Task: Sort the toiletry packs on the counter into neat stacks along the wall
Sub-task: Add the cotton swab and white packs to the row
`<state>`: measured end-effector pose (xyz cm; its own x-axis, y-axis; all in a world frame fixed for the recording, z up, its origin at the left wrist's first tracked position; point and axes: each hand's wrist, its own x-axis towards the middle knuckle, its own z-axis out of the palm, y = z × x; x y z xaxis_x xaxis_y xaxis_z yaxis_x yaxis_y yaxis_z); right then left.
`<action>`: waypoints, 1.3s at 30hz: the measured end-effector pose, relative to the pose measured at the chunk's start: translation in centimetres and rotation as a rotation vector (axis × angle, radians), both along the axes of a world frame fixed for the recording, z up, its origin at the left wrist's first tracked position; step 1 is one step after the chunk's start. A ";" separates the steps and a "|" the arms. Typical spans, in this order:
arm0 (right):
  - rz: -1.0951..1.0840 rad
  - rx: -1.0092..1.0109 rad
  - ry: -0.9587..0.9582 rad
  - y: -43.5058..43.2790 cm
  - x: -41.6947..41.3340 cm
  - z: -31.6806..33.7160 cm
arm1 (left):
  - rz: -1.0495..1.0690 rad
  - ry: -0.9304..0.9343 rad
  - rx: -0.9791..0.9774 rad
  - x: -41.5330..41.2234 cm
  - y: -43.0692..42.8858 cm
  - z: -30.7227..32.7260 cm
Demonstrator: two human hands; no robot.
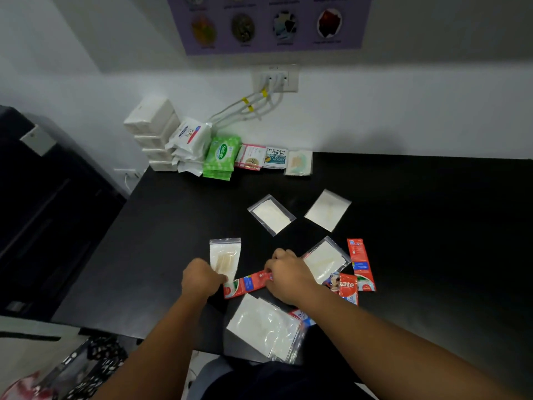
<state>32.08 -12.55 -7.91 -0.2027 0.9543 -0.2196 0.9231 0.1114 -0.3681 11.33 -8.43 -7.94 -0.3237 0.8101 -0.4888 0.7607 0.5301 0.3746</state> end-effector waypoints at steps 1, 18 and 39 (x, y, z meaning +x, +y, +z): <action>-0.001 -0.007 -0.005 0.2 -0.1 0.1 | -0.009 -0.005 -0.014 -0.1 0.3 0.0; -0.572 -0.146 0.932 6.5 3.2 1.0 | -0.153 -0.527 0.284 8.7 4.1 4.1; -0.639 0.172 0.313 20.3 20.8 -3.4 | -0.899 0.392 0.657 28.7 21.8 -2.7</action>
<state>52.91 7.74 -11.32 0.3762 0.9232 -0.0788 0.6817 -0.3334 -0.6513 40.04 13.36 -10.64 0.4564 0.8826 0.1128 0.8860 -0.4625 0.0339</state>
